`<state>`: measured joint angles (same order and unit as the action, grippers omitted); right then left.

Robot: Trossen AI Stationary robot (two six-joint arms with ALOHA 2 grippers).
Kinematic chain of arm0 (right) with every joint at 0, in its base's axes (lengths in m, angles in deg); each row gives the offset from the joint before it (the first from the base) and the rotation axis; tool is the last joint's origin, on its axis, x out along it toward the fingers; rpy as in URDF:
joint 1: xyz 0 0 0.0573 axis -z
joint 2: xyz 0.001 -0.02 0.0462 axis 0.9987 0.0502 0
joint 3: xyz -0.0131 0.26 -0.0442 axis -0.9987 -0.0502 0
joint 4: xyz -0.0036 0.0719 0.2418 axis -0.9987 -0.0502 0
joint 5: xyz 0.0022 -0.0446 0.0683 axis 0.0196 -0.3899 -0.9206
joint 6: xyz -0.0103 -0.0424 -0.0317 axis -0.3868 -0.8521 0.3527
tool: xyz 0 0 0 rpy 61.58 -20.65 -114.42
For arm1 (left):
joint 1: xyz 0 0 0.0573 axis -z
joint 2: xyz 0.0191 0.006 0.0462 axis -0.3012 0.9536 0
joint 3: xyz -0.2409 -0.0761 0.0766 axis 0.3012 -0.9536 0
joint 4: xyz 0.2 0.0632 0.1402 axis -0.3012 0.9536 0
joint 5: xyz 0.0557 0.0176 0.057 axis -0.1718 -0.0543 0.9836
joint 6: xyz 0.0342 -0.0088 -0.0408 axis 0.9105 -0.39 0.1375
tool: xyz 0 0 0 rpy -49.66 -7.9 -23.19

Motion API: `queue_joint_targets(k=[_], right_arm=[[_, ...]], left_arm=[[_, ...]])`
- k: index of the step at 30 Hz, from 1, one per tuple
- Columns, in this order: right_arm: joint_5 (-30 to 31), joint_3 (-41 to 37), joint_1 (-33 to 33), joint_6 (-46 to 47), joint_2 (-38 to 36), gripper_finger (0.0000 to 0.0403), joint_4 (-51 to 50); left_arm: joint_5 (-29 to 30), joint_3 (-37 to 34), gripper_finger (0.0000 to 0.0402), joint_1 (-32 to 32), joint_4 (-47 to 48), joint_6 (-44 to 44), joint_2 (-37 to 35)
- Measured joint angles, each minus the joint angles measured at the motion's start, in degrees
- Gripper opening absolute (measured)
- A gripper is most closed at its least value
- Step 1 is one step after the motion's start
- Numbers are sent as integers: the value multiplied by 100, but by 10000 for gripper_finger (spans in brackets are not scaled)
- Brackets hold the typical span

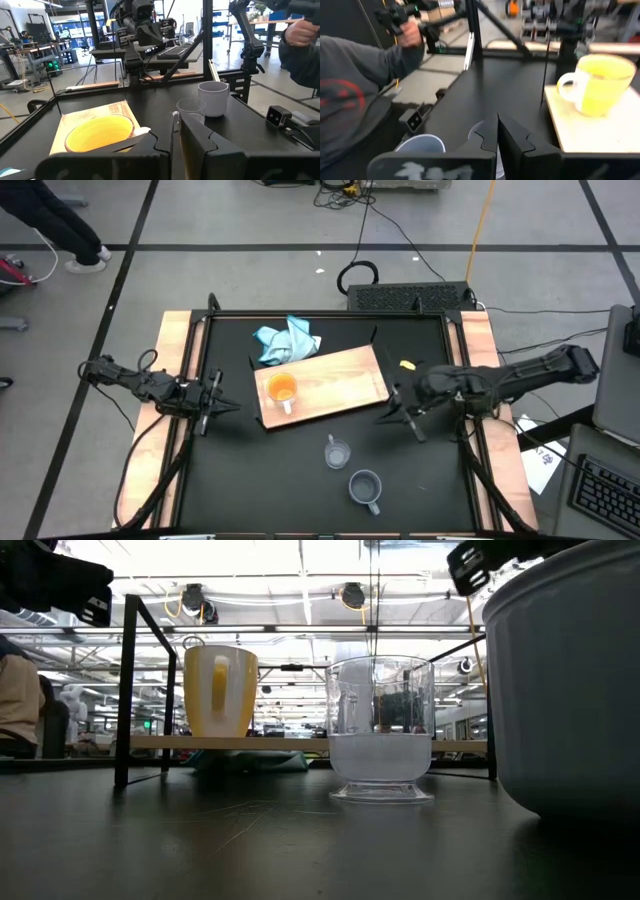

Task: Stack small to large cups/mugs on shelf
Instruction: Put the gray mug on the shelf

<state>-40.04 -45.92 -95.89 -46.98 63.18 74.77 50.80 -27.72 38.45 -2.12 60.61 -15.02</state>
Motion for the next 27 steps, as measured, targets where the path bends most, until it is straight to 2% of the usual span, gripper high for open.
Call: queue_joint_targets(k=[4,9,15,18,23,27], right_arm=[[-8,547,-137,-76,438,0,-449],[-2,1425,-527,-230,953,0,-1464],[845,2303,-1135,-670,1567,0,-2559],[972,2627,-1277,-641,1872,0,-2843],[935,2939,-1354,-500,2289,0,-3140],[682,2976,-1380,-232,2523,0,-3158]], left_arm=[[0,0,33,-1,1,0,0],[0,0,33,-1,6,0,0],[2,0,33,0,3,0,0],[2,0,33,-1,3,0,0],[2,0,33,0,3,2,0],[2,0,33,0,4,0,0]])
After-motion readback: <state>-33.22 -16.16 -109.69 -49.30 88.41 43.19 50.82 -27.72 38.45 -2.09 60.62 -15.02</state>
